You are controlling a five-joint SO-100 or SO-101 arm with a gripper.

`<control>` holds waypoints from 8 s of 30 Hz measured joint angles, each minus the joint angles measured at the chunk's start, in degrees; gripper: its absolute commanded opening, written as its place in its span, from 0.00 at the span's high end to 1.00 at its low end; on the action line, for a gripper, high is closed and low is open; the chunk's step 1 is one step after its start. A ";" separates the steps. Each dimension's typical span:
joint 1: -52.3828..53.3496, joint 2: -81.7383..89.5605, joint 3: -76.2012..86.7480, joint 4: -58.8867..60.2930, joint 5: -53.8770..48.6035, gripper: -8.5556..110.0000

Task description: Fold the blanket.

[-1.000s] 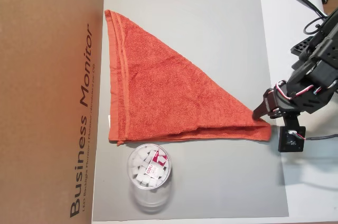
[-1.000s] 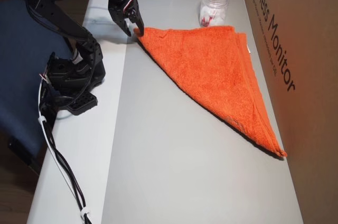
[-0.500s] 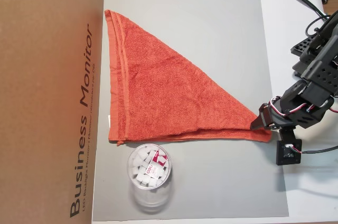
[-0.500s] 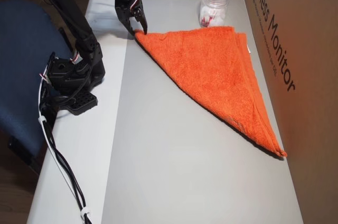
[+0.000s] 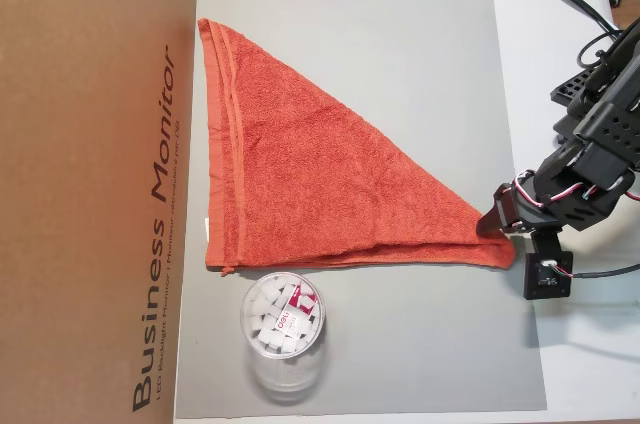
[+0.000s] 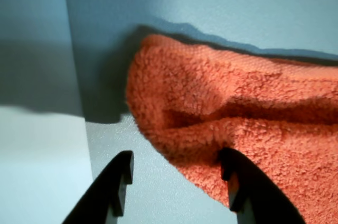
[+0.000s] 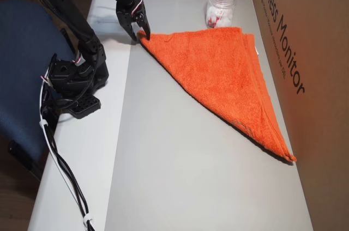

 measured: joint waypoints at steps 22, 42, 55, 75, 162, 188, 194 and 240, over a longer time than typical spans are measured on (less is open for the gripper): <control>2.20 -5.19 3.25 -11.60 0.00 0.81; 2.64 -7.82 0.09 -12.30 0.18 0.93; -4.57 0.18 5.89 -10.72 13.80 0.93; -7.12 27.77 12.22 -10.63 14.06 0.93; 60.47 19.16 -24.26 -14.50 32.26 0.93; 71.89 -9.32 -24.26 -39.81 32.70 0.93; 73.04 -14.68 -24.26 -46.23 32.70 0.93; 75.06 -39.73 -32.61 -61.35 39.02 0.81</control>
